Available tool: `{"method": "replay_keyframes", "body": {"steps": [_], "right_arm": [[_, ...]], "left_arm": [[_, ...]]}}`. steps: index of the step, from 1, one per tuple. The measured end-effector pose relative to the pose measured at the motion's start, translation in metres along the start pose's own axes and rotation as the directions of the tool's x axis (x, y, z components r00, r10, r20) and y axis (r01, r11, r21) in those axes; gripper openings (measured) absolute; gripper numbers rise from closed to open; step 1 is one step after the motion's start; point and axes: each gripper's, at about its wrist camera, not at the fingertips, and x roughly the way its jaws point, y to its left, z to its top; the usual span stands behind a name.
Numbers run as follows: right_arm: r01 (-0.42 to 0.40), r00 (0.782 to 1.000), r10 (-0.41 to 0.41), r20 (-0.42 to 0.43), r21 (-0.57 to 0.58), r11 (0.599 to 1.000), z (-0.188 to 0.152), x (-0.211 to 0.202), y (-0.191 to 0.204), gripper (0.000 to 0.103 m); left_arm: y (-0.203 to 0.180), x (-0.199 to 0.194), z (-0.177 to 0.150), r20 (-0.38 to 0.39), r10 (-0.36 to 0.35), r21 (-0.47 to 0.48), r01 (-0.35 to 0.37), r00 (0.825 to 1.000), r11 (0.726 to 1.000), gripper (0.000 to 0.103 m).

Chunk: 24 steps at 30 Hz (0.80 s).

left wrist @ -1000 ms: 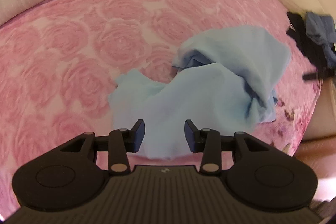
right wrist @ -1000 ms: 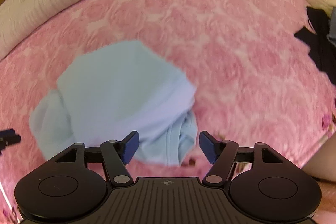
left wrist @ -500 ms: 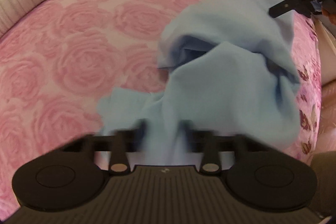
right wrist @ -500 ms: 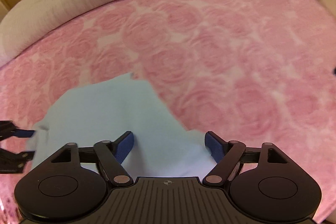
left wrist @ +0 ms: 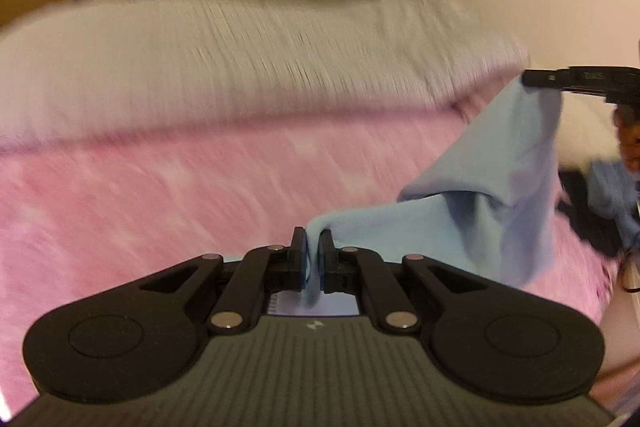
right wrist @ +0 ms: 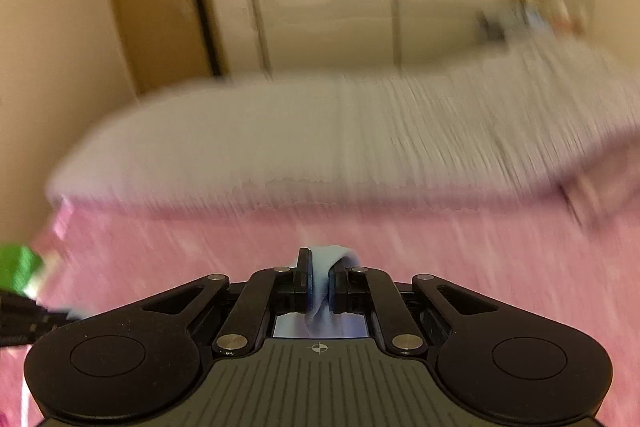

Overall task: Fold clothes
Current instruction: 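Lift and shake the sweatshirt with both grippers, then release it flat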

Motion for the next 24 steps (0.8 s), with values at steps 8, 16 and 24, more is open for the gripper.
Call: {"method": "replay_keyframes", "body": {"steps": [8, 16, 24], "right_arm": [[-0.186, 0.916, 0.198, 0.349, -0.068, 0.980, 0.108, -0.065, 0.048, 0.005], [-0.223, 0.920, 0.210, 0.332, 0.003, 0.975, 0.093, -0.110, -0.023, 0.006], [0.201, 0.968, -0.169, -0.183, 0.168, 0.965, -0.020, -0.097, -0.145, 0.033]], "left_arm": [[-0.058, -0.186, 0.054, 0.429, 0.040, 0.065, -0.075, 0.902, 0.995, 0.003], [-0.178, -0.193, 0.021, 0.388, -0.299, 0.063, 0.299, 0.872, 0.952, 0.000], [-0.232, -0.064, -0.041, -0.068, -0.165, -0.176, 0.151, 0.984, 0.973, 0.008]]}}
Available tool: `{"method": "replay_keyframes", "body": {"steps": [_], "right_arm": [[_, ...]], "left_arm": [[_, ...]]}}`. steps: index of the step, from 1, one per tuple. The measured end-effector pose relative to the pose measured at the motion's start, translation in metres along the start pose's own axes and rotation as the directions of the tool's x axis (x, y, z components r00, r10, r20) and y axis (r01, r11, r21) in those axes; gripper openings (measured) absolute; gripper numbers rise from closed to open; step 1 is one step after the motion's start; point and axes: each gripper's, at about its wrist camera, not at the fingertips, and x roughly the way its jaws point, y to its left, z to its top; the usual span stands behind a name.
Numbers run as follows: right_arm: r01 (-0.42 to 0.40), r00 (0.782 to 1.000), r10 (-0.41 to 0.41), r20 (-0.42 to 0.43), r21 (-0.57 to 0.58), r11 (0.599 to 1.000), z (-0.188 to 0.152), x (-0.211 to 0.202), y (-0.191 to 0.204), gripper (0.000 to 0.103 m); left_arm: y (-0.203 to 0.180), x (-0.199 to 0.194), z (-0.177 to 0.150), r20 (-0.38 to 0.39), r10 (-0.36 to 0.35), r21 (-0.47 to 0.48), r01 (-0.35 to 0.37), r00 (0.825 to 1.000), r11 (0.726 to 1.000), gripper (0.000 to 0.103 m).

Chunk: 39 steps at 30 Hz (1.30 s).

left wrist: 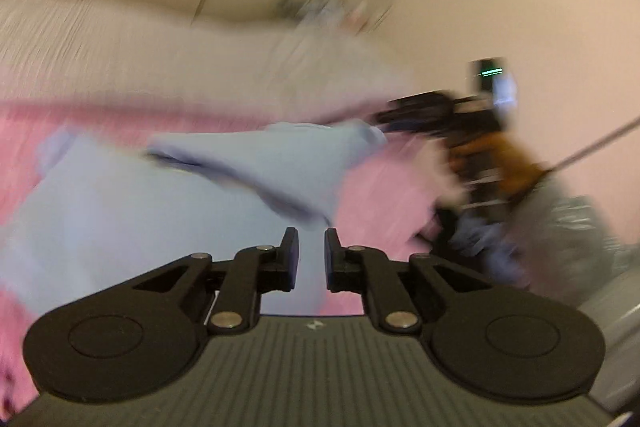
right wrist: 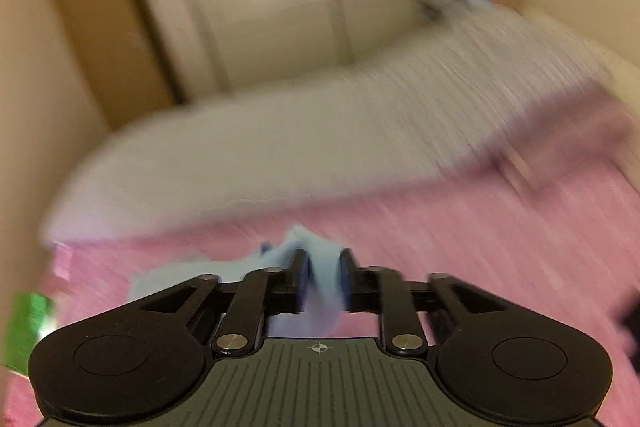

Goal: Fold clothes

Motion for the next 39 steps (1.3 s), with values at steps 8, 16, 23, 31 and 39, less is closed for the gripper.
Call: {"method": "replay_keyframes", "body": {"steps": [8, 16, 23, 31, 39], "right_arm": [[0.082, 0.982, -0.084, -0.172, -0.022, 0.996, -0.088, 0.018, -0.040, 0.040], [0.181, 0.933, -0.197, -0.300, -0.083, 0.980, -0.176, 0.053, -0.009, 0.042], [0.258, 0.883, -0.291, -0.369, -0.137, 0.956, -0.249, 0.105, 0.036, 0.043], [0.348, 0.876, -0.427, -0.222, -0.321, 0.881, -0.277, 0.166, 0.086, 0.051], [0.251, 0.885, -0.448, -0.130, -0.677, 0.692, -0.311, 0.234, 0.112, 0.061]], "left_arm": [[0.070, 0.028, -0.027, -0.168, 0.275, -0.088, -0.292, 0.947, 0.952, 0.020], [0.160, 0.078, -0.034, -0.318, 0.316, -0.037, -0.345, 0.894, 0.938, 0.022], [0.232, 0.118, -0.031, -0.400, 0.303, 0.084, -0.295, 0.865, 0.952, 0.022], [0.294, 0.157, -0.029, -0.434, 0.269, 0.129, -0.236, 0.860, 0.963, 0.022], [0.320, 0.173, -0.039, -0.433, 0.251, 0.137, -0.211, 0.866, 0.968, 0.022]]}}
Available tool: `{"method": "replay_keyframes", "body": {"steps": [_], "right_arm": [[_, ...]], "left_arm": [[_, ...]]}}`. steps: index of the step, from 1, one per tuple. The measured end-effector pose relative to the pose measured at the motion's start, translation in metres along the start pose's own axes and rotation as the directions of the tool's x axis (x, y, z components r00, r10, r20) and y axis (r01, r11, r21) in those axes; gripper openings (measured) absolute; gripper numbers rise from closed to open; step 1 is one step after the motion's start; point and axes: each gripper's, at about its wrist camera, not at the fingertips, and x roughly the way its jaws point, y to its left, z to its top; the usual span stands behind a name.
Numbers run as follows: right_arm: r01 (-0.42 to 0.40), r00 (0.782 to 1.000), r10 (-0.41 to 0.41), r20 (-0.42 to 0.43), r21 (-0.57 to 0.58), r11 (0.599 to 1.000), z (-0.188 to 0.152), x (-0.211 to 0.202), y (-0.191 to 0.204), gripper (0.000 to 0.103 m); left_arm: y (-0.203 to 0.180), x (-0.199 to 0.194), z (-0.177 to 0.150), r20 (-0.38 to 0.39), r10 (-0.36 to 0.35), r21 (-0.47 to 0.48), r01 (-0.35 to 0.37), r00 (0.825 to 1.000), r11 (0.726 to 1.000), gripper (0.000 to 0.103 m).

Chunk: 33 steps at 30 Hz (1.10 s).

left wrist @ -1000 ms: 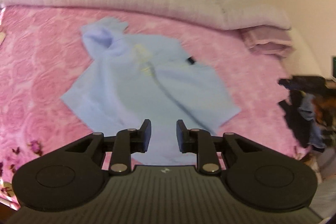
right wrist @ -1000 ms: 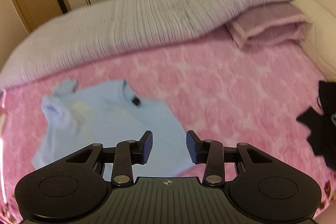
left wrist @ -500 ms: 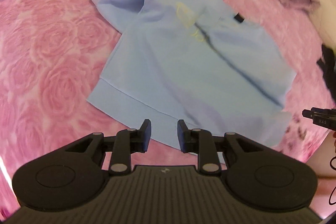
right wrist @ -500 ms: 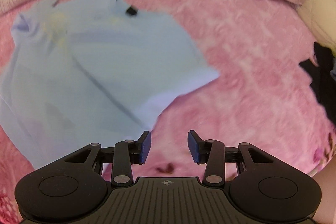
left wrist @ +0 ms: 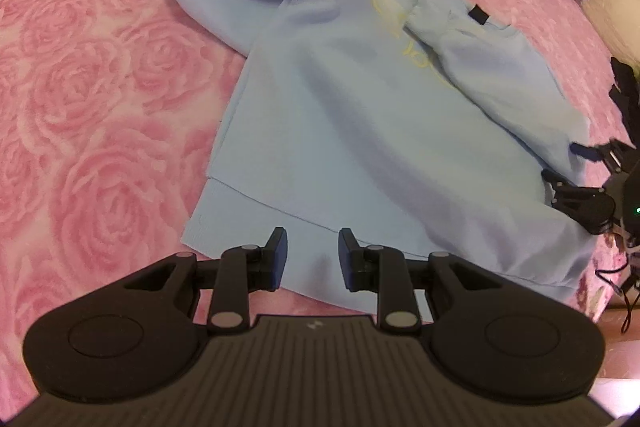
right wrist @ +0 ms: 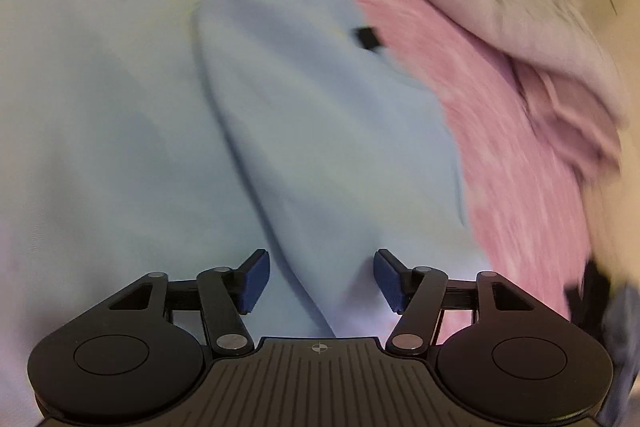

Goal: Fold clothes

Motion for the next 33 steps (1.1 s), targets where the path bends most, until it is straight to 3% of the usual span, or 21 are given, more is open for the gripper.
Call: {"method": "replay_keyframes", "body": {"steps": [1, 2, 3, 5, 7, 8, 9, 11, 13, 14, 15, 16, 18, 19, 20, 21, 23, 25, 27, 33], "right_arm": [[-0.003, 1.000, 0.003, 0.026, 0.000, 1.000, -0.002, 0.002, -0.001, 0.056], [-0.036, 0.999, 0.034, 0.038, 0.035, 0.999, -0.003, 0.004, -0.008, 0.016], [-0.077, 0.996, 0.071, 0.049, 0.122, 0.990, -0.006, 0.004, -0.023, 0.004], [-0.159, 0.987, 0.142, 0.080, 0.301, 0.940, -0.013, 0.002, -0.053, 0.004], [-0.210, 0.975, 0.132, 0.181, 0.540, 0.815, -0.037, -0.013, -0.105, 0.004], [-0.222, 0.970, 0.100, 0.221, 0.644, 0.732, -0.051, -0.021, -0.131, 0.003], [-0.236, 0.965, 0.062, 0.256, 0.736, 0.635, -0.066, -0.029, -0.157, 0.003], [-0.204, 0.967, -0.058, 0.247, 0.894, 0.400, -0.116, -0.040, -0.202, 0.002], [-0.179, 0.965, -0.171, 0.199, 0.976, 0.127, -0.166, -0.051, -0.246, 0.002], [-0.151, 0.974, -0.174, 0.146, 0.988, -0.019, -0.192, -0.048, -0.255, 0.002], [-0.118, 0.983, -0.162, 0.091, 0.979, -0.165, -0.218, -0.044, -0.262, 0.002], [-0.094, 0.993, -0.102, 0.061, 0.930, -0.355, -0.245, -0.036, -0.260, 0.003], [-0.014, 0.998, 0.031, 0.051, 0.714, -0.700, -0.295, -0.021, -0.242, 0.008], [0.038, 0.994, 0.091, 0.068, 0.555, -0.831, -0.319, -0.015, -0.226, 0.023], [0.062, 0.992, 0.108, 0.068, 0.486, -0.872, -0.329, -0.017, -0.211, 0.038], [0.082, 0.990, 0.121, 0.066, 0.427, -0.900, -0.337, -0.019, -0.196, 0.044], [0.087, 0.989, 0.139, 0.057, 0.541, -0.836, -0.332, -0.025, -0.187, 0.049], [0.083, 0.987, 0.153, 0.054, 0.641, -0.763, -0.325, -0.029, -0.180, 0.052], [0.071, 0.985, 0.162, 0.061, 0.712, -0.699, -0.318, -0.029, -0.181, 0.054], [0.052, 0.993, 0.118, 0.008, 0.864, -0.500, -0.285, -0.025, -0.205, 0.056]], "left_arm": [[0.002, 0.002, 0.002, -0.001, 0.007, -0.001, -0.007, 1.000, 1.000, 0.022], [0.003, 0.004, 0.004, -0.001, 0.014, -0.002, -0.014, 1.000, 1.000, 0.022], [0.004, 0.006, 0.005, 0.000, 0.021, -0.004, -0.021, 1.000, 1.000, 0.022], [0.007, 0.007, 0.010, 0.008, 0.028, -0.003, -0.028, 1.000, 1.000, 0.022], [0.009, 0.005, 0.017, 0.028, 0.028, 0.003, -0.028, 0.999, 1.000, 0.022], [0.009, 0.004, 0.021, 0.037, 0.028, 0.006, -0.028, 0.999, 1.000, 0.022], [0.012, 0.002, 0.025, 0.048, 0.025, 0.004, -0.025, 0.999, 1.000, 0.022], [0.019, -0.001, 0.035, 0.068, 0.023, -0.021, -0.022, 0.997, 1.000, 0.022], [0.028, -0.004, 0.046, 0.094, 0.016, -0.060, -0.010, 0.995, 0.998, 0.023], [0.034, -0.006, 0.052, 0.110, 0.013, -0.085, -0.004, 0.994, 0.996, 0.023], [0.039, -0.007, 0.058, 0.126, 0.011, -0.109, 0.003, 0.992, 0.994, 0.026], [0.046, -0.009, 0.066, 0.151, 0.013, -0.148, 0.009, 0.988, 0.989, 0.029], [0.058, -0.010, 0.079, 0.191, 0.021, -0.219, 0.022, 0.981, 0.975, 0.030], [0.066, -0.010, 0.089, 0.214, 0.022, -0.261, 0.035, 0.977, 0.965, 0.030], [0.074, -0.010, 0.097, 0.228, 0.027, -0.293, 0.042, 0.973, 0.955, 0.030], [0.081, -0.011, 0.105, 0.240, 0.033, -0.322, 0.048, 0.970, 0.945, 0.031], [0.096, -0.011, 0.126, 0.277, 0.052, -0.356, 0.052, 0.960, 0.933, 0.032], [0.107, -0.008, 0.150, 0.297, 0.084, -0.364, 0.031, 0.951, 0.931, 0.040], [0.116, 0.001, 0.175, 0.300, 0.106, -0.354, 0.008, 0.948, 0.935, 0.042], [0.112, 0.049, 0.245, 0.267, 0.162, -0.197, -0.111, 0.950, 0.974, 0.047]]}}
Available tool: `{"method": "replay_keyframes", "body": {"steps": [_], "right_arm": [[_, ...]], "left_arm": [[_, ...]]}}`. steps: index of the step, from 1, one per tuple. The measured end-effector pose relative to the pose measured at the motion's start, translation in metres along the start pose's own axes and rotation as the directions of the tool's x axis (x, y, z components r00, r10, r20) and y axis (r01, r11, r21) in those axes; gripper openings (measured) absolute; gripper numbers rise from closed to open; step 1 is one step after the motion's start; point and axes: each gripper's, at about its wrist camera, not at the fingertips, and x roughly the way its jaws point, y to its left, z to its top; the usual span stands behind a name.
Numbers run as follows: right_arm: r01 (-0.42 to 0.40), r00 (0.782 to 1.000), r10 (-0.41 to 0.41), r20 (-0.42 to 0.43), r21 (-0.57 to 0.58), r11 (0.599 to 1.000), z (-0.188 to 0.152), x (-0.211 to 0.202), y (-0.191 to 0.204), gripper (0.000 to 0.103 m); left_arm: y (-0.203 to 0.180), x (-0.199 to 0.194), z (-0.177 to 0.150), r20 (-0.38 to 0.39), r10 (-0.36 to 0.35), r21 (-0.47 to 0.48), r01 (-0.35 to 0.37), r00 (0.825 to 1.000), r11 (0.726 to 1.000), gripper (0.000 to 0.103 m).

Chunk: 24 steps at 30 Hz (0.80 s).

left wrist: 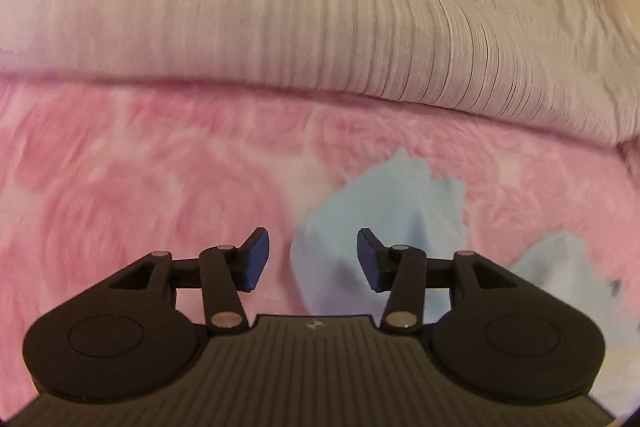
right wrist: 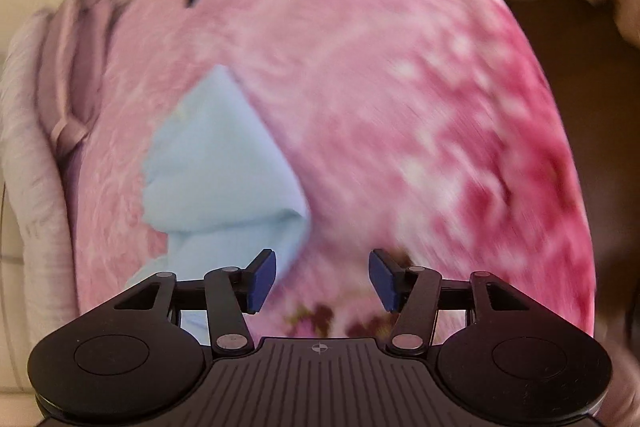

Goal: Fold clothes

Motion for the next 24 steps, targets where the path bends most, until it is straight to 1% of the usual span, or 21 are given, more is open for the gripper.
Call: {"method": "replay_keyframes", "body": {"steps": [1, 2, 3, 4, 6, 8, 9, 10, 11, 12, 13, 14, 15, 16, 17, 19, 20, 21, 22, 23, 24], "right_arm": [[0.002, 1.000, -0.002, 0.000, -0.029, 1.000, -0.006, -0.002, 0.003, 0.057], [0.008, 1.000, -0.008, -0.005, -0.058, 0.998, -0.007, -0.001, 0.006, 0.057], [0.013, 1.000, -0.014, -0.010, -0.076, 0.997, -0.010, 0.003, 0.010, 0.057], [0.018, 1.000, -0.020, -0.017, -0.091, 0.996, -0.011, 0.010, 0.013, 0.057], [0.015, 0.999, -0.019, -0.039, -0.095, 0.995, -0.017, 0.015, 0.016, 0.057], [0.011, 0.998, -0.017, -0.061, -0.098, 0.995, -0.023, 0.020, 0.018, 0.057], [0.010, 0.997, -0.017, -0.073, -0.100, 0.995, -0.026, 0.022, 0.019, 0.057], [0.001, 0.997, -0.009, -0.081, -0.101, 0.995, -0.029, 0.019, 0.019, 0.057], [-0.012, 0.996, 0.002, -0.088, -0.110, 0.994, -0.031, 0.018, 0.023, 0.057], [-0.026, 0.995, 0.014, -0.096, -0.121, 0.992, -0.032, 0.017, 0.027, 0.057], [-0.042, 0.995, 0.028, -0.100, -0.139, 0.989, -0.033, 0.014, 0.031, 0.057], [-0.058, 0.994, 0.041, -0.105, -0.165, 0.985, -0.036, 0.011, 0.035, 0.057], [-0.074, 0.992, 0.053, -0.111, -0.192, 0.979, -0.039, 0.007, 0.039, 0.057], [-0.083, 0.991, 0.056, -0.125, -0.222, 0.971, -0.044, 0.004, 0.041, 0.057], [-0.091, 0.989, 0.056, -0.140, -0.253, 0.963, -0.049, 0.001, 0.044, 0.057], [-0.108, 0.980, 0.051, -0.193, -0.296, 0.949, -0.063, 0.000, 0.043, 0.057], [-0.120, 0.973, 0.048, -0.226, -0.315, 0.942, -0.071, -0.001, 0.042, 0.057], [-0.126, 0.966, 0.039, -0.256, -0.331, 0.935, -0.080, -0.001, 0.039, 0.057], [-0.131, 0.959, 0.029, -0.283, -0.347, 0.929, -0.089, -0.003, 0.035, 0.057], [-0.135, 0.951, 0.018, -0.308, -0.363, 0.922, -0.098, -0.005, 0.030, 0.057], [-0.137, 0.942, 0.001, -0.337, -0.382, 0.914, -0.109, -0.008, 0.023, 0.057]], "left_arm": [[-0.006, 0.014, 0.004, -0.027, -0.001, 0.023, 0.002, 1.000, 1.000, 0.043], [-0.011, 0.022, 0.003, -0.050, -0.021, 0.043, 0.023, 0.999, 0.999, 0.039], [-0.017, 0.030, 0.002, -0.073, -0.042, 0.063, 0.047, 0.996, 0.997, 0.024], [-0.023, 0.037, 0.001, -0.096, -0.064, 0.081, 0.072, 0.993, 0.994, 0.000], [-0.034, 0.024, -0.001, -0.039, -0.078, 0.150, 0.083, 0.996, 0.985, 0.000], [-0.045, 0.007, -0.002, 0.025, -0.095, 0.220, 0.087, 0.995, 0.972, 0.000], [-0.041, -0.007, 0.003, 0.093, -0.102, 0.213, 0.080, 0.990, 0.974, 0.000], [-0.031, -0.026, 0.010, 0.177, -0.102, 0.178, 0.070, 0.979, 0.982, 0.000], [-0.016, -0.045, 0.017, 0.255, -0.102, 0.138, 0.068, 0.962, 0.988, 0.000], [-0.001, -0.063, 0.024, 0.330, -0.099, 0.098, 0.070, 0.939, 0.993, 0.000], [0.014, -0.082, 0.031, 0.403, -0.092, 0.057, 0.075, 0.911, 0.996, 0.000], [0.024, -0.095, 0.030, 0.457, -0.032, 0.030, 0.021, 0.889, 0.999, 0.000], [0.032, -0.108, 0.027, 0.506, 0.037, 0.002, -0.044, 0.862, 0.999, 0.000], [0.047, -0.113, 0.021, 0.489, 0.094, -0.055, -0.077, 0.867, 0.996, 0.000], [0.062, -0.118, 0.014, 0.457, 0.147, -0.115, -0.105, 0.877, 0.988, 0.001], [0.076, -0.117, -0.024, 0.336, 0.134, -0.154, -0.086, 0.932, 0.984, 0.002], [0.082, -0.116, -0.043, 0.271, 0.120, -0.171, -0.075, 0.955, 0.982, 0.002], [0.089, -0.116, -0.063, 0.205, 0.104, -0.189, -0.065, 0.973, 0.980, 0.002], [0.082, -0.117, -0.088, 0.143, 0.038, -0.176, -0.012, 0.989, 0.984, 0.003], [0.073, -0.119, -0.115, 0.080, -0.036, -0.160, 0.049, 0.996, 0.986, 0.005], [0.064, -0.120, -0.141, 0.016, -0.110, -0.148, 0.111, 0.994, 0.983, 0.011]]}}
